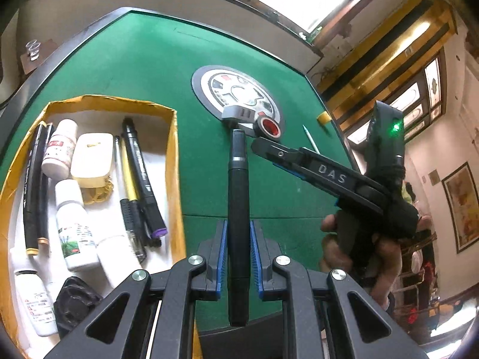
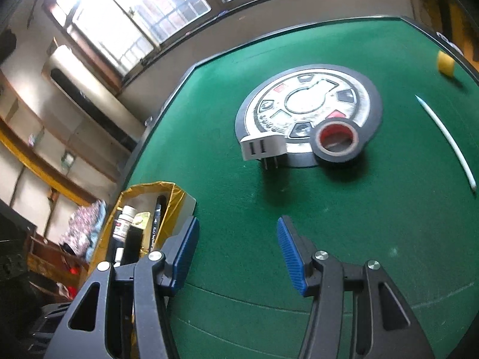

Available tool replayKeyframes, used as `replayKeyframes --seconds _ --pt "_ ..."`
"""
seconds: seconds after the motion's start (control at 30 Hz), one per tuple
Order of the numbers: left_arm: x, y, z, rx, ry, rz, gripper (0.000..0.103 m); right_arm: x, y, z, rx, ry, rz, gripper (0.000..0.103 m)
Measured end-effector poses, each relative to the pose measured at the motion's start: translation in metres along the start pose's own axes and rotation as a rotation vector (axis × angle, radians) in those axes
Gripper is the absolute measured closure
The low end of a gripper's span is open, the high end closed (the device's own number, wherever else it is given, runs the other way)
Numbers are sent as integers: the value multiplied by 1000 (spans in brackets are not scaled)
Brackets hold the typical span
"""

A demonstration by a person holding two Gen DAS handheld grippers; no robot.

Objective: Organize rigid objects
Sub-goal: 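Grasp the white USB charger with right tool while left tool holds the marker, then carry the marker and white charger into the tray and open both tools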

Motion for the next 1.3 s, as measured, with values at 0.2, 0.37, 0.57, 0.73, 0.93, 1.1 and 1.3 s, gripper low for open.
replayKeyframes --seconds 0.2,0.37,0.57,0.73,0.93,1.1,1.3 --pt "-20 1 -6 11 -6 -50 89 -9 -8 5 -15 22 -50 48" --pt "-43 1 -10 22 -17 -103 89 -14 -17 18 -29 37 -64 42" --pt "-50 3 -19 35 -5 -97 89 -22 -43 23 23 167 -104 42" --pt "-54 2 -17 22 6 -100 89 0 -69 39 -6 218 -26 41" --pt "-59 0 -17 18 11 -107 89 7 -77 68 -68 272 -24 43" --pt "-62 -2 -12 1 -8 -107 89 15 -72 63 -55 279 0 61" --pt "-47 -1 -18 27 -25 -76 89 15 -41 18 7 185 45 61"
Point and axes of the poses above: each gripper's, at about its wrist camera, not at the fingertips, and z roughly the way its jaws point, x to its right, y to its underside, the point moved 3 cm from there along z, roughly the way its jaws point, and after that the axes turned 3 degrees about -x, right-handed, at the moved point
